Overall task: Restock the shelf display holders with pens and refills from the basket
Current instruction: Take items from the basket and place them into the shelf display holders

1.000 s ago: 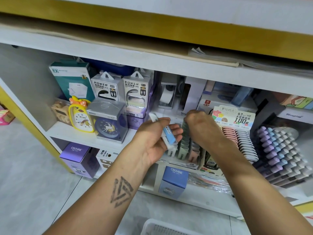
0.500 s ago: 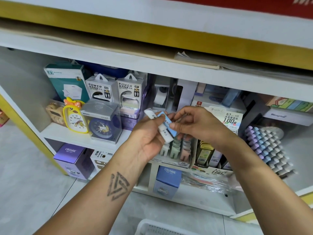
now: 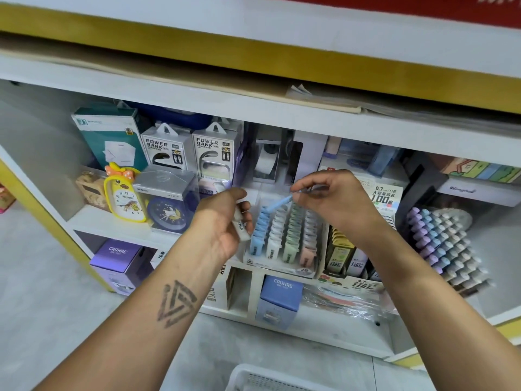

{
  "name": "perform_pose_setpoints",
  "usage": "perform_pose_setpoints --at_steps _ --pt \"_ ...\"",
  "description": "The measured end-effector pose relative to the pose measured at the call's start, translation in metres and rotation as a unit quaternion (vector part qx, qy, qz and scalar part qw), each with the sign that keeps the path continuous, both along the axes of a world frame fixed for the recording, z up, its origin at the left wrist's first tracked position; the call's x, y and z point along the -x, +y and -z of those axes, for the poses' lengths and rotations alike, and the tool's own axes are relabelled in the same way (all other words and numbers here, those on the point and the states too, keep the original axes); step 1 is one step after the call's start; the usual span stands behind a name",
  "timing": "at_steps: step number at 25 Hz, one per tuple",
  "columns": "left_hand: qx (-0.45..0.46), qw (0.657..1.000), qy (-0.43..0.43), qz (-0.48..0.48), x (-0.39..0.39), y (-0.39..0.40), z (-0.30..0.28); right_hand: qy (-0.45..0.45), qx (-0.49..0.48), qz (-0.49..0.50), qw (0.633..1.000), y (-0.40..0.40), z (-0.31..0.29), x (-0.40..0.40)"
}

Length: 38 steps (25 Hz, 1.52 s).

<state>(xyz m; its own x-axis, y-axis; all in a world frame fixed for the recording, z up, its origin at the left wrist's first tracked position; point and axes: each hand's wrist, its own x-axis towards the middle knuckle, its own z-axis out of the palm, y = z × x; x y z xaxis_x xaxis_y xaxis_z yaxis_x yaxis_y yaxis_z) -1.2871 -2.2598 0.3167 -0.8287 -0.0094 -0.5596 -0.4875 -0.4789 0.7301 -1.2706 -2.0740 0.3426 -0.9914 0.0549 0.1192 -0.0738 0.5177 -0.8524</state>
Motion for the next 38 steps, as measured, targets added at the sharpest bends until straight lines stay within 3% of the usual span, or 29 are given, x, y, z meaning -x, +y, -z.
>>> perform_pose_setpoints --at_steps 15,19,31,36,38 --pt "0.007 0.999 -0.017 0.040 -0.011 -0.006 -0.005 0.159 -0.211 0.058 0.963 -0.024 0.028 0.021" --pt "0.038 0.999 -0.011 0.034 -0.012 -0.006 -0.005 0.132 -0.281 0.029 0.950 -0.035 0.041 0.025" --pt "0.102 0.995 -0.017 0.005 -0.014 -0.009 -0.003 0.103 -0.307 0.000 0.946 -0.040 0.047 0.031" --pt "0.115 0.993 -0.001 0.031 -0.010 -0.007 0.000 0.081 -0.404 -0.062 0.909 -0.041 0.049 0.029" --pt "0.110 0.993 0.010 0.031 -0.008 -0.005 0.002 0.066 -0.367 -0.067 0.925 -0.041 0.045 0.028"
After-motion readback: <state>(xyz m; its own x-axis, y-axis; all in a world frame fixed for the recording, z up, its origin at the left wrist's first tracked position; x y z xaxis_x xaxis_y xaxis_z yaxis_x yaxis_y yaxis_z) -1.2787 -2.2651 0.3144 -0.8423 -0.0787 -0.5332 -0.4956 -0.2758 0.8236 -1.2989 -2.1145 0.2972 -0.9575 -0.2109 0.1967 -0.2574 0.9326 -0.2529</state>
